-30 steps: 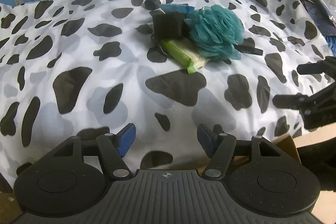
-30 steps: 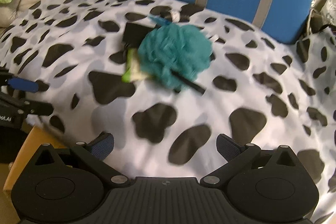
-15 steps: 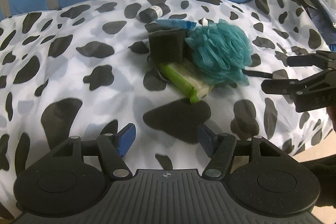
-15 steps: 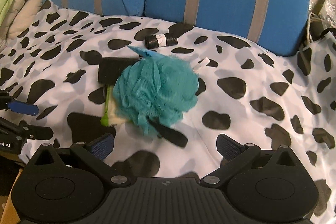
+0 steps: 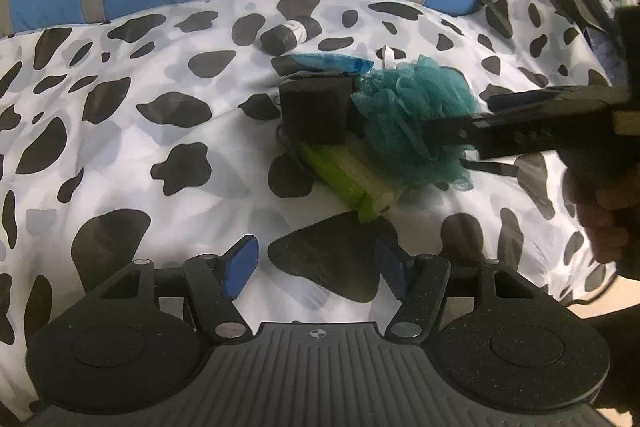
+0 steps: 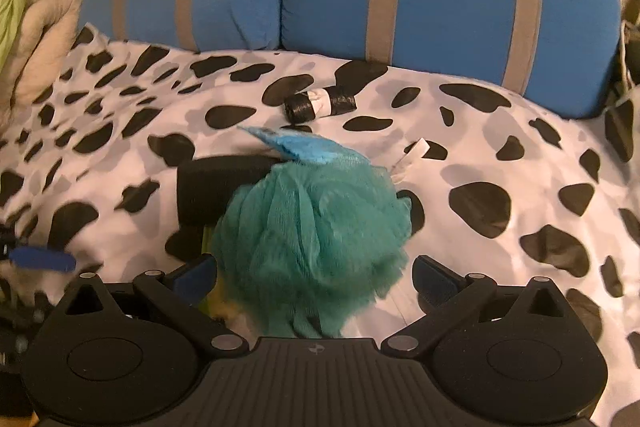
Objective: Organize soft objects
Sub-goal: 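Grasp the teal mesh loofah with the right gripper while the left approaches the black sponge, then grasp the black foam sponge with the left gripper while the right holds the loofah, then carry the loofah and black sponge over the cardboard box, then open the right gripper to drop the loofah while the left drops the sponge into the box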
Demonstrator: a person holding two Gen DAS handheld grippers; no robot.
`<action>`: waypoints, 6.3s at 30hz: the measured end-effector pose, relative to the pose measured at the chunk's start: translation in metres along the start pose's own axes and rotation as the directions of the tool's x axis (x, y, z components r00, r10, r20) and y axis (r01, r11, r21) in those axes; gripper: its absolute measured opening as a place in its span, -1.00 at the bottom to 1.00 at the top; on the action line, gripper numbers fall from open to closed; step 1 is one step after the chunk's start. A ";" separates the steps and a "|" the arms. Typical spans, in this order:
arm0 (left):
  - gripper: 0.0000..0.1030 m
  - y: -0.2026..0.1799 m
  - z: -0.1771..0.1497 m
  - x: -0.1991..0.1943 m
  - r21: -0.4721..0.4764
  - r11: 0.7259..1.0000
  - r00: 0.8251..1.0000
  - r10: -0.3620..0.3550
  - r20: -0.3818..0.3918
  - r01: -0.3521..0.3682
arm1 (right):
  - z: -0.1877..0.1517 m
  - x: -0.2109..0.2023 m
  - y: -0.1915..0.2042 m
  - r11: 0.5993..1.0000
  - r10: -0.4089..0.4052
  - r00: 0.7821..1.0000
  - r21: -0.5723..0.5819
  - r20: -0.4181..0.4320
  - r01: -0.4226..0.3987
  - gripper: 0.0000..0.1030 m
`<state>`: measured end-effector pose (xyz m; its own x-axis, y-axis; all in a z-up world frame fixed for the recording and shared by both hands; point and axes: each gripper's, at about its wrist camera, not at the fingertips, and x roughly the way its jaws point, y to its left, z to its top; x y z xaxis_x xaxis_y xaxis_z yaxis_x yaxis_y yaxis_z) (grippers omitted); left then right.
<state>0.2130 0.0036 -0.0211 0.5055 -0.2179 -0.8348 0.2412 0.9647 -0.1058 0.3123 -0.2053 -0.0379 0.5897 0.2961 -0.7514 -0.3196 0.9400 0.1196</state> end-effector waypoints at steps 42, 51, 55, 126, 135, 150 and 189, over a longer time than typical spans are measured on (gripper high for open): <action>0.43 -0.020 0.018 0.008 0.010 1.000 0.994 0.025 0.110 -0.026 | -0.004 0.006 -0.054 0.972 0.052 0.996 0.231 -0.073 -0.034 0.41; 0.56 -0.011 0.042 0.014 0.013 1.000 0.984 0.018 0.178 -0.020 | -0.015 -0.033 -0.062 0.970 0.056 0.996 0.241 -0.075 -0.037 0.41; 0.64 -0.007 0.053 0.028 0.023 0.999 0.981 0.026 0.191 -0.031 | -0.023 -0.055 -0.066 0.968 0.061 0.996 0.249 -0.070 -0.041 0.41; 0.13 -0.005 -0.039 -0.052 0.008 0.983 0.972 -0.184 0.147 0.185 | -0.089 -0.118 0.004 0.967 0.176 0.977 0.209 -0.121 -0.148 0.42; 0.13 -0.014 -0.075 -0.078 0.018 0.976 0.967 -0.217 0.134 0.217 | -0.114 -0.137 0.032 0.964 0.241 0.958 0.156 -0.159 -0.216 0.42; 0.13 -0.019 -0.112 -0.094 -0.016 0.976 0.975 -0.214 0.066 0.216 | -0.156 -0.134 0.083 0.966 0.236 0.900 -0.014 -0.366 -0.259 0.92; 0.63 -0.021 -0.137 -0.048 -0.077 0.995 0.954 -0.075 -0.291 0.055 | -0.167 -0.127 0.056 0.992 0.126 0.898 0.046 -0.422 -0.117 1.00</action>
<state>0.0698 0.0139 -0.0526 0.2227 -0.2376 -0.9455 0.2038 0.9598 -0.1932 0.0956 -0.2181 -0.0446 0.1759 0.3122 -0.9336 -0.3522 0.9056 0.2365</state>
